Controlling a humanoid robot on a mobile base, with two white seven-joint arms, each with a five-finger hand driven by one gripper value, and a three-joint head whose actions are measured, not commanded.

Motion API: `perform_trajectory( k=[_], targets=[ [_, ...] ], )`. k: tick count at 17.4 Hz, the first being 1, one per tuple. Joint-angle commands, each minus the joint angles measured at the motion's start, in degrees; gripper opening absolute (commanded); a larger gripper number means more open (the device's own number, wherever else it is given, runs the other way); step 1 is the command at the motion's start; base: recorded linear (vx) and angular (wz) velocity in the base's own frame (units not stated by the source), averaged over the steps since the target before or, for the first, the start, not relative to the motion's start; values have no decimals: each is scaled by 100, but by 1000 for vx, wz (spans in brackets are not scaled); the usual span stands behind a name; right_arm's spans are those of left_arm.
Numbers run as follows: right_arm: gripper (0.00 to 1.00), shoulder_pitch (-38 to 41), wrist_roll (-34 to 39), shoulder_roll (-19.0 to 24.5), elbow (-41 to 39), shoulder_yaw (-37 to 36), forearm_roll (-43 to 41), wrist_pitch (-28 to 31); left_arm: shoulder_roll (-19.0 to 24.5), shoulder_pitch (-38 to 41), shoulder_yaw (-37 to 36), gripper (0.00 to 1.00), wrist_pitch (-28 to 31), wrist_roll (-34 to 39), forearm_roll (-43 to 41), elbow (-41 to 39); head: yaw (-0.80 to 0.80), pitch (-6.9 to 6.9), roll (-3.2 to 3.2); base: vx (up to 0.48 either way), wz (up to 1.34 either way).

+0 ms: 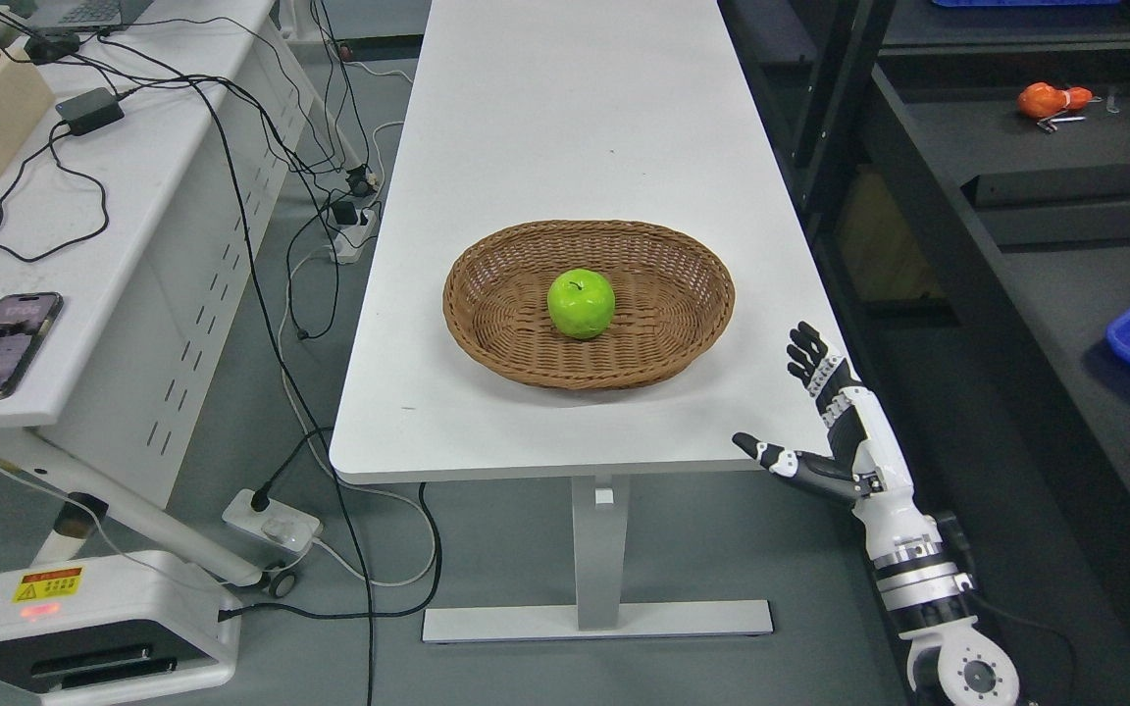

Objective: Place green apple on left shelf middle layer
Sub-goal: 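Reach the right hand forward over the wicker basket toward the green apple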

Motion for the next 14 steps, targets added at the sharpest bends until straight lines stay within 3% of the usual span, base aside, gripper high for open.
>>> perform_trajectory(
  k=[1, 4, 8, 12, 14],
  targets=[
    [100, -1, 21, -239, -31, -19, 38, 24, 100, 1, 0, 100, 0, 4, 0, -1, 0, 0, 0, 11, 0],
    [100, -45, 30, -484, -31, -19, 38, -2, 100, 1, 0, 100, 0, 4, 0, -1, 0, 0, 0, 4, 0],
    [100, -728, 196, -1546, -66, 112, 318, -230, 100, 1, 0, 100, 0, -5, 0, -1, 0, 0, 0, 0, 0],
    [100, -1861, 750, -2786, -31, 1383, 1160, -257, 100, 1, 0, 100, 0, -5, 0, -1, 0, 0, 0, 28, -29],
    [100, -2380, 786, -2797, -22, 2000, 1959, -187, 100, 1, 0, 100, 0, -5, 9, -1, 0, 0, 0, 126, -115]
  ],
)
